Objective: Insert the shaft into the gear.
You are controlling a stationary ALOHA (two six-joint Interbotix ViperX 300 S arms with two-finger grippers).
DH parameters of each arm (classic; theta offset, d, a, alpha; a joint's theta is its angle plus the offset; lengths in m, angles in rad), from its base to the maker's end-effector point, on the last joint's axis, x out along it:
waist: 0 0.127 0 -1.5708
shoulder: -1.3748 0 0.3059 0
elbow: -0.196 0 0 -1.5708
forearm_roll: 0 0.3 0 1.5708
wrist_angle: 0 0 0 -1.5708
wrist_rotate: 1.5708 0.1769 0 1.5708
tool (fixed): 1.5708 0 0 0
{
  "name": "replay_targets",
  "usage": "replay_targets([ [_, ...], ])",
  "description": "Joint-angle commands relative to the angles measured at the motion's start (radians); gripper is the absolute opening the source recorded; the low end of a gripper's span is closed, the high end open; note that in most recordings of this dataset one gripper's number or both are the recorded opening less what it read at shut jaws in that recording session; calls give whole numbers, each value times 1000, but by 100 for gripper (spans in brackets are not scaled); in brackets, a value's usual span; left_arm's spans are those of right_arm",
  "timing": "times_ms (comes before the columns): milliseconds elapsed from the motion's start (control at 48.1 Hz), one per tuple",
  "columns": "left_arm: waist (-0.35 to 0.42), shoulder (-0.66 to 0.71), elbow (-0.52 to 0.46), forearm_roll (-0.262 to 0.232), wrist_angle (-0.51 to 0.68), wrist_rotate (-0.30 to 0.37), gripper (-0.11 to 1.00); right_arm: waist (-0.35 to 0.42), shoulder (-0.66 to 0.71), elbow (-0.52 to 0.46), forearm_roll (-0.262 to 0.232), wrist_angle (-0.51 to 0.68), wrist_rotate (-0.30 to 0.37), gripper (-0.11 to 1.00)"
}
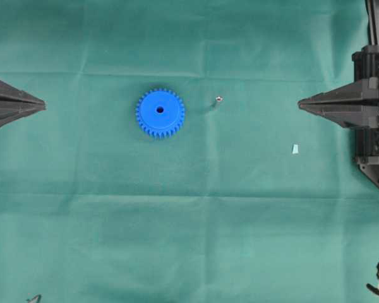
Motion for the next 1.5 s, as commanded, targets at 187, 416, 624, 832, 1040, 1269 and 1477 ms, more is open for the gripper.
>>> replay_targets([
  [187,-3,11,-48,14,51,-3,0,-11,6,-55,2,77,3,2],
  [416,-3,11,-48,14,52,-3,0,-28,18,-66,2,95,5,2],
  [624,-3,12,-48,14,52,-3,0,-48,80,-75,3,95,6,3],
  [832,-3,11,-48,14,52,-3,0,-95,189,-87,25,78,12,31],
  [1040,-3,12,-48,14,52,-3,0,-141,356,-95,37,37,12,90],
  [1269,-2,12,-48,14,52,-2,0,-184,591,-133,49,0,12,85],
  [1477,2,14,-48,14,52,-2,0,-212,741,-175,67,-35,12,85],
])
